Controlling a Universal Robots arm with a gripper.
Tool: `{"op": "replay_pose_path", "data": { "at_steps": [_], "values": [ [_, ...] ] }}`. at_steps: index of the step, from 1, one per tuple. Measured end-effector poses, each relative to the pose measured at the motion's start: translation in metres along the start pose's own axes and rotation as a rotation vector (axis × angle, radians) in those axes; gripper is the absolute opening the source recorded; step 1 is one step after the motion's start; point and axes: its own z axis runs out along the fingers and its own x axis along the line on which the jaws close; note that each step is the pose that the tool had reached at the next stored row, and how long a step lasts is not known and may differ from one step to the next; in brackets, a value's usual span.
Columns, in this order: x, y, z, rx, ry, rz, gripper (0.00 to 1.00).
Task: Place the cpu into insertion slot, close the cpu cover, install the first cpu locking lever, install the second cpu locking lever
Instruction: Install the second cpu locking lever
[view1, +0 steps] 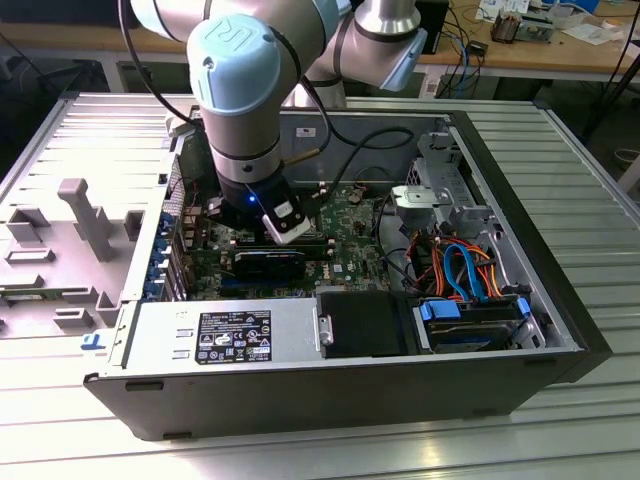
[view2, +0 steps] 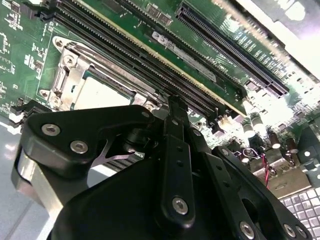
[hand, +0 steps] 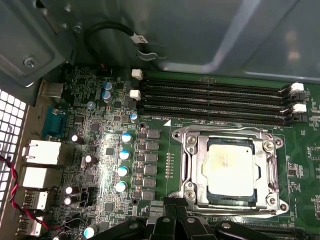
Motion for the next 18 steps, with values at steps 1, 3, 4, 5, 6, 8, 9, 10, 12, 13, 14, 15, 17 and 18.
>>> {"op": "replay_pose_path", "data": {
  "at_steps": [1, 3, 4, 5, 6, 8, 9, 10, 12, 13, 14, 15, 17, 18],
  "values": [
    [-0.0001, 0.0007, 0.0009, -0.0002, 0.0002, -0.002, 0.11],
    [-0.0001, 0.0011, 0.0024, -0.0002, 0.0006, -0.003, 0.11],
    [0.0000, 0.0009, 0.0039, -0.0006, 0.0006, -0.003, 0.11],
    [0.0000, 0.0007, 0.0047, -0.0002, 0.0007, -0.003, 0.11],
    [0.0000, 0.0007, 0.0048, 0.0001, 0.0008, -0.003, 0.11],
    [0.0001, 0.0006, 0.0049, 0.0009, 0.0008, -0.003, 0.11],
    [0.0001, 0.0007, 0.0046, 0.0010, 0.0000, -0.003, 0.11],
    [-0.0001, 0.0012, 0.0024, 0.0010, -0.0026, -0.004, 0.11],
    [-0.0004, 0.0023, -0.0028, 0.0012, -0.0034, -0.004, 0.11],
    [-0.0004, 0.0027, -0.0045, 0.0012, -0.0034, -0.004, 0.11],
    [-0.0008, 0.0029, -0.0051, 0.0011, -0.0036, -0.004, 0.11],
    [-0.0022, 0.0030, -0.0051, 0.0025, -0.0033, -0.004, 0.11],
    [-0.0106, 0.0050, -0.0044, 0.0063, 0.0020, -0.003, 0.11],
    [-0.0136, 0.0060, -0.0040, 0.0067, 0.0042, -0.003, 0.11]
  ]
}}
